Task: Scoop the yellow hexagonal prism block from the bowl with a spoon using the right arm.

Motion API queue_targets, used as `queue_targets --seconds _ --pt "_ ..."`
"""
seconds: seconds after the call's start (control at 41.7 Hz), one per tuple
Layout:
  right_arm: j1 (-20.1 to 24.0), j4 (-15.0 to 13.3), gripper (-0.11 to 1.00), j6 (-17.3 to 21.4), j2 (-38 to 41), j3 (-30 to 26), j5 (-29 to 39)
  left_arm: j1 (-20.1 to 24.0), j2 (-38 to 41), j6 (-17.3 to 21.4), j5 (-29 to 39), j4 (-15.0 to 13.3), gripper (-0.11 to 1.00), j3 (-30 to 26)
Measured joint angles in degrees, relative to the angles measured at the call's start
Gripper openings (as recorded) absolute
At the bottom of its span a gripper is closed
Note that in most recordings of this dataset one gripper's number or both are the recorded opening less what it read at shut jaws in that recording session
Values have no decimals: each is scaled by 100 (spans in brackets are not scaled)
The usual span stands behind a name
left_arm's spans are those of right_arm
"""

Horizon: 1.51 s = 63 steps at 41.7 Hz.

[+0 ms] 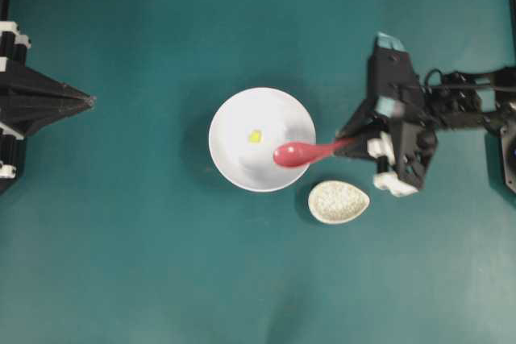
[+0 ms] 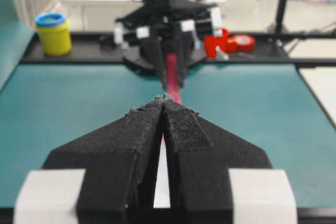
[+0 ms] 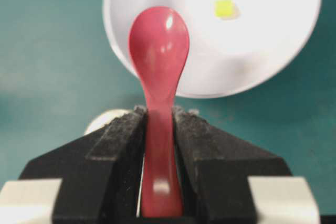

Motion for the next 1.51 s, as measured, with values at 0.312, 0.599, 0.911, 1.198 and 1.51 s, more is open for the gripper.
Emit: queue_targets --seconds 0.312,0.599,0.911,1.198,1.51 --pt "-237 -510 24 9 914 -791 738 0 9 0 0 9 0 0" --pt "-316 -703 24 26 1397 -976 800 0 -9 0 0 0 0 0" --pt "-308 -721 24 26 1670 -1063 457 0 -9 0 0 0 0 9" --pt "-308 -721 24 18 1872 -1318 114 0 -9 0 0 0 0 0" --pt "-316 -721 24 26 1898 -1371 -141 0 -9 0 9 0 0 9"
